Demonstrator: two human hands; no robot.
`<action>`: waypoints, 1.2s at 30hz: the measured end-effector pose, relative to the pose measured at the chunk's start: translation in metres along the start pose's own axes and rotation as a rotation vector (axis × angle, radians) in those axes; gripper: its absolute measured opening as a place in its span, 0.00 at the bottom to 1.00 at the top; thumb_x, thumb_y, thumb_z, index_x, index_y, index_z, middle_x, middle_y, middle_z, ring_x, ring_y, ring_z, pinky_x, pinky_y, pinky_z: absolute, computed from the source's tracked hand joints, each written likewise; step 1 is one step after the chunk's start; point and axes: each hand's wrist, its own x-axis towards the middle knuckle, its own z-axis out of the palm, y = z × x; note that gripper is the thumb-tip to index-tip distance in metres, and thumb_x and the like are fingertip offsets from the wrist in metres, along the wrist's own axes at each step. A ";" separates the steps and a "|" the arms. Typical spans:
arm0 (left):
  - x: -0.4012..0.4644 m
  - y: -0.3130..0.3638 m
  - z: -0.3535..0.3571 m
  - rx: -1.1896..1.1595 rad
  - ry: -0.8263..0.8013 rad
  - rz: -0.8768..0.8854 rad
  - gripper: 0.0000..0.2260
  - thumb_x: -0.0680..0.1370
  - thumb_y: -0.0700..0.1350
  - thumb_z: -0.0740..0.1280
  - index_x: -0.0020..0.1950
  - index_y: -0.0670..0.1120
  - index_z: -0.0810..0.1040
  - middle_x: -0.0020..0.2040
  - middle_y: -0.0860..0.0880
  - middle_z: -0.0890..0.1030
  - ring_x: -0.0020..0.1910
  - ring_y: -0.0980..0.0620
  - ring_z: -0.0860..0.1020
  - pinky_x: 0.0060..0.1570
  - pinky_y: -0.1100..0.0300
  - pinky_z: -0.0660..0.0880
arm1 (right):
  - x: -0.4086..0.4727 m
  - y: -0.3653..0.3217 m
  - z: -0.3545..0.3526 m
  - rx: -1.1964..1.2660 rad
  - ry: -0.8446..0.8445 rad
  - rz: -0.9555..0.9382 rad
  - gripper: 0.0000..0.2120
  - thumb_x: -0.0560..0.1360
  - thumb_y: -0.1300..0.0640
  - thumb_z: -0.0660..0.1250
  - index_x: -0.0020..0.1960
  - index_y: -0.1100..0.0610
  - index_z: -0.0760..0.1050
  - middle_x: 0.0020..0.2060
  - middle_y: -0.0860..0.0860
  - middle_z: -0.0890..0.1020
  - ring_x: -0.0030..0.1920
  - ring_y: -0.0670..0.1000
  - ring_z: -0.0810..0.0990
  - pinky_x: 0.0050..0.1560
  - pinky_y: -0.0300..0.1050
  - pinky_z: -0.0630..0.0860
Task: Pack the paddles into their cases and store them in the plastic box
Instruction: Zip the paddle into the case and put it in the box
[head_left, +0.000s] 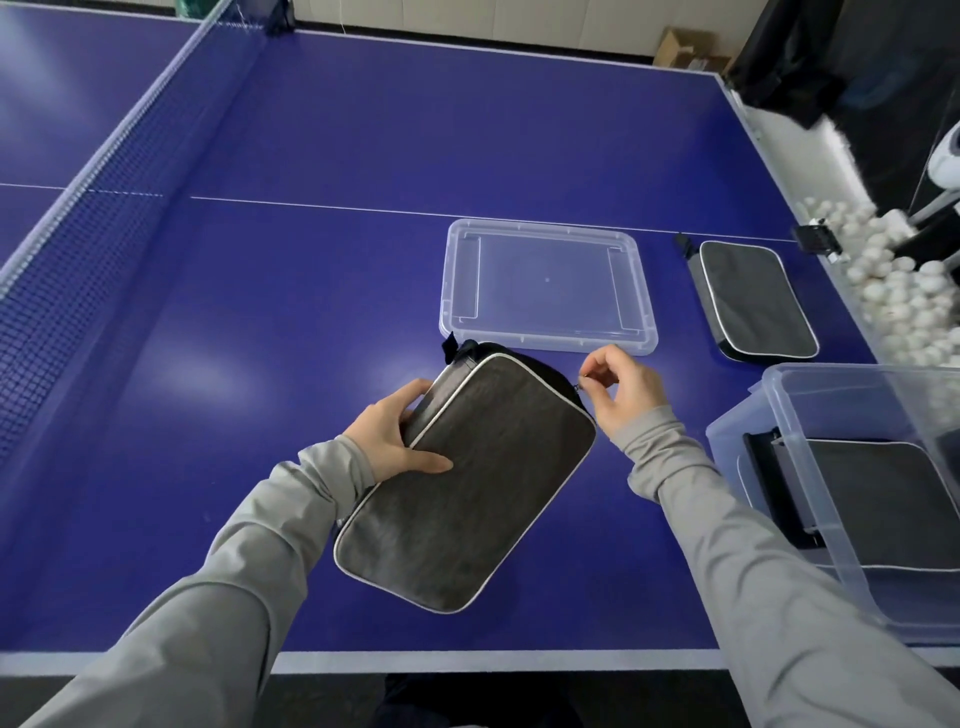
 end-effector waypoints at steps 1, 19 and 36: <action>0.001 0.002 -0.002 0.030 -0.001 -0.005 0.33 0.58 0.51 0.77 0.60 0.53 0.69 0.48 0.45 0.83 0.48 0.46 0.82 0.55 0.47 0.77 | 0.001 -0.004 0.000 0.008 -0.005 -0.014 0.02 0.72 0.69 0.67 0.44 0.66 0.75 0.38 0.55 0.80 0.37 0.49 0.74 0.39 0.29 0.67; 0.028 0.030 -0.005 0.478 -0.233 0.043 0.31 0.63 0.50 0.78 0.62 0.55 0.68 0.45 0.54 0.80 0.41 0.52 0.76 0.50 0.57 0.74 | 0.007 -0.039 0.009 0.014 -0.052 -0.235 0.03 0.69 0.70 0.68 0.41 0.65 0.76 0.36 0.55 0.80 0.38 0.53 0.76 0.43 0.31 0.69; -0.003 -0.020 0.001 -0.684 0.172 -0.147 0.28 0.59 0.39 0.75 0.58 0.45 0.73 0.40 0.44 0.84 0.36 0.45 0.83 0.36 0.54 0.81 | -0.037 -0.005 0.043 0.631 -0.085 0.554 0.29 0.71 0.60 0.71 0.68 0.55 0.64 0.54 0.51 0.75 0.51 0.48 0.76 0.55 0.46 0.74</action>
